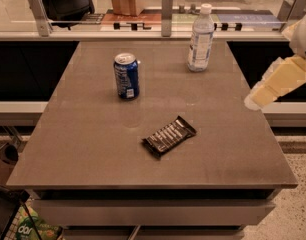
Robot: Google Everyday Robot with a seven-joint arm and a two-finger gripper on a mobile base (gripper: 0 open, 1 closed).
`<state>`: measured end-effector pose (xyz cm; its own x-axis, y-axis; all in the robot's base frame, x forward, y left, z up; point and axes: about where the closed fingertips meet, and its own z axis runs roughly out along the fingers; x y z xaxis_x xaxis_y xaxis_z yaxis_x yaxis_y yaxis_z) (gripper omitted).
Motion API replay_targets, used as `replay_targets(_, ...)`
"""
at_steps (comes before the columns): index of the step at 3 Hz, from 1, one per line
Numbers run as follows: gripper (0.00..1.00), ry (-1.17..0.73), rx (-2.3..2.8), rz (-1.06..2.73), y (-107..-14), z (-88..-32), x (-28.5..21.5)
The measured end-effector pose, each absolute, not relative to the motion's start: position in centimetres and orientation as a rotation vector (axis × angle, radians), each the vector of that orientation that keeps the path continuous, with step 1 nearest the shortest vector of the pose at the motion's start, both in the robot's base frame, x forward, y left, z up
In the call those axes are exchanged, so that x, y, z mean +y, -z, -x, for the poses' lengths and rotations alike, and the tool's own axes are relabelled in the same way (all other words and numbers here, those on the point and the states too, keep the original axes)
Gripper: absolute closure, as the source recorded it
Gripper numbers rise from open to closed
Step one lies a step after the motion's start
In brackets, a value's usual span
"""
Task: Knock blue plastic bottle over
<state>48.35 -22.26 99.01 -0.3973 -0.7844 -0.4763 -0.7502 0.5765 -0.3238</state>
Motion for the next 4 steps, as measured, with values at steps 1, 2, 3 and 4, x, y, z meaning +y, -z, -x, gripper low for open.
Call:
replay_targets(1, 0.00, 0.030, 2.204, 1.021, -98.1, -50.7, -21.8)
replay_targets(2, 0.00, -0.019, 2.153, 0.854, -97.2, -53.7, -21.7)
replay_targets(3, 0.00, -0.064, 2.083, 0.729, -96.4, -56.6, -21.5)
replay_targets(4, 0.00, -0.099, 1.998, 0.632, -95.7, -59.6, -21.6)
